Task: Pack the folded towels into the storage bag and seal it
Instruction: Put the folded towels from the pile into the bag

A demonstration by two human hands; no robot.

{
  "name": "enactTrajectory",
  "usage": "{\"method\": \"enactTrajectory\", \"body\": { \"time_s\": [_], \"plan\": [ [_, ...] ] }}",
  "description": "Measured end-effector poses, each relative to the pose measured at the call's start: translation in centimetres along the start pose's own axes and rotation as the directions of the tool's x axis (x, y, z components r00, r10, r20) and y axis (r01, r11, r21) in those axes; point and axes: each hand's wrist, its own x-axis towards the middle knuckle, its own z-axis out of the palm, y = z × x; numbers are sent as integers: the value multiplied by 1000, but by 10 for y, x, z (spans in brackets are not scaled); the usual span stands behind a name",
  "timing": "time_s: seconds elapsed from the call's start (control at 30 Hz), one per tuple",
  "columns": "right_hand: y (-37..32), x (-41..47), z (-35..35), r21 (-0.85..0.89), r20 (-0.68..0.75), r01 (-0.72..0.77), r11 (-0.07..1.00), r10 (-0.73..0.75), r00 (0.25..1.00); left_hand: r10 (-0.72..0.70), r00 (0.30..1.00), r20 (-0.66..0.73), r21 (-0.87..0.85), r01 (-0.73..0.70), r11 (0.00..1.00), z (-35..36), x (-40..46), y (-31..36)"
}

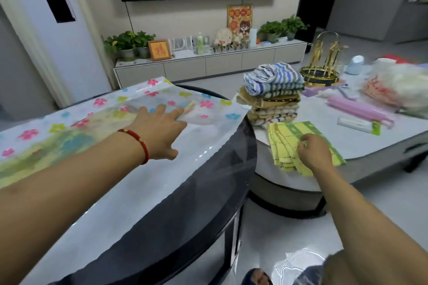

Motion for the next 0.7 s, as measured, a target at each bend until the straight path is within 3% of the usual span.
{"method": "enactTrajectory", "body": {
  "time_s": [0.1, 0.23, 0.33, 0.5, 0.53, 0.6, 0.7],
  "plan": [
    [17, 19, 7, -138, -49, -99, 985, 93, 994, 19, 999, -41, 31, -18, 999, 5, 13, 12],
    [25, 38, 0, -163, 1, -243, 956, 247, 969, 26, 996, -89, -2, -26, 1000, 8, 26, 20],
    [25, 44, -15, -49, 77, -224, 973, 227, 971, -13, 995, -102, -62, 6, 998, 8, 33, 19],
    [21, 34, -27, 101, 302, -81, 992, 47, 952, -83, 982, -167, -201, 48, 978, -1, 33, 8],
    [19, 30, -30, 218, 346, -150, 964, 67, 936, -85, 981, -173, -224, 44, 974, -3, 32, 5],
    [13, 16, -38, 476, 468, -352, 806, 106, 877, -82, 986, -144, -286, 38, 958, -9, 30, -3],
    [-5, -9, -59, 657, 548, -435, 616, 6, 837, -72, 992, -99, -331, 35, 943, -19, 25, -14]
  ]
}}
